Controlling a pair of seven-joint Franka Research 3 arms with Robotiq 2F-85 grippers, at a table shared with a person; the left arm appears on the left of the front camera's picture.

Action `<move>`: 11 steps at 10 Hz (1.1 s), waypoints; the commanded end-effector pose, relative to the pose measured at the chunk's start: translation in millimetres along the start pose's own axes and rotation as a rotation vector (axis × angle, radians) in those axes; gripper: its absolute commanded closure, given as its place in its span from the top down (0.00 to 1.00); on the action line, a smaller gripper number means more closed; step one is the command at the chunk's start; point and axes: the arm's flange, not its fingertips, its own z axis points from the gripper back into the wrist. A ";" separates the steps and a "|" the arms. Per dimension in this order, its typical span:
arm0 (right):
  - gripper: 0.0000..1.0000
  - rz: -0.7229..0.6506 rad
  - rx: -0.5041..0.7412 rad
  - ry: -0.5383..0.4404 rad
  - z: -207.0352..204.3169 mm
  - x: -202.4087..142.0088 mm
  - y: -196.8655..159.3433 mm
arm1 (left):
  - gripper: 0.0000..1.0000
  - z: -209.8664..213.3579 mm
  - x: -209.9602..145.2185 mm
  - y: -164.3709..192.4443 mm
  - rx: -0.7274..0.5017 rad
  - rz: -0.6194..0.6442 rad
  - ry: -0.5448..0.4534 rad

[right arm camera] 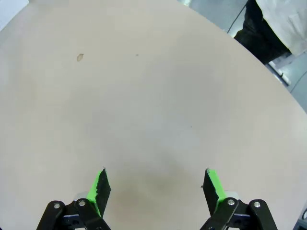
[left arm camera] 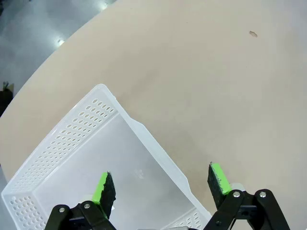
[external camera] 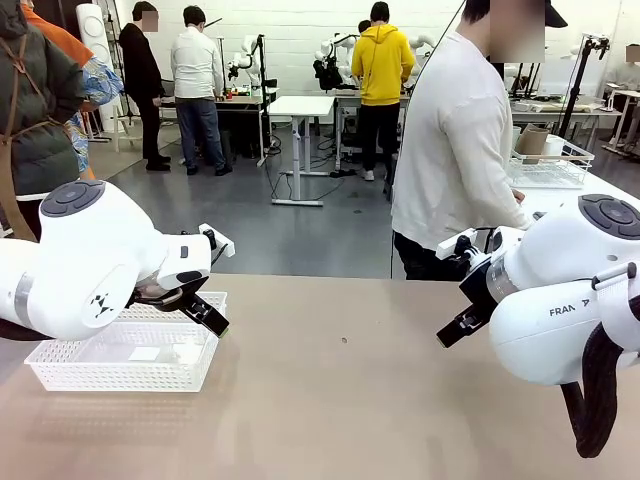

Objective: Clean and organize the cups into the basket.
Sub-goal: Pick up the Organizing basket and move it to the center of the table, then pick up the Reusable plastic cup from the right side of the table and place it inside the Organizing basket.

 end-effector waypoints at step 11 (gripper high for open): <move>1.00 0.048 -0.151 0.016 232.1 -46.8 89.1 | 1.00 219.2 -5.3 -39.9 0.096 -0.261 0.014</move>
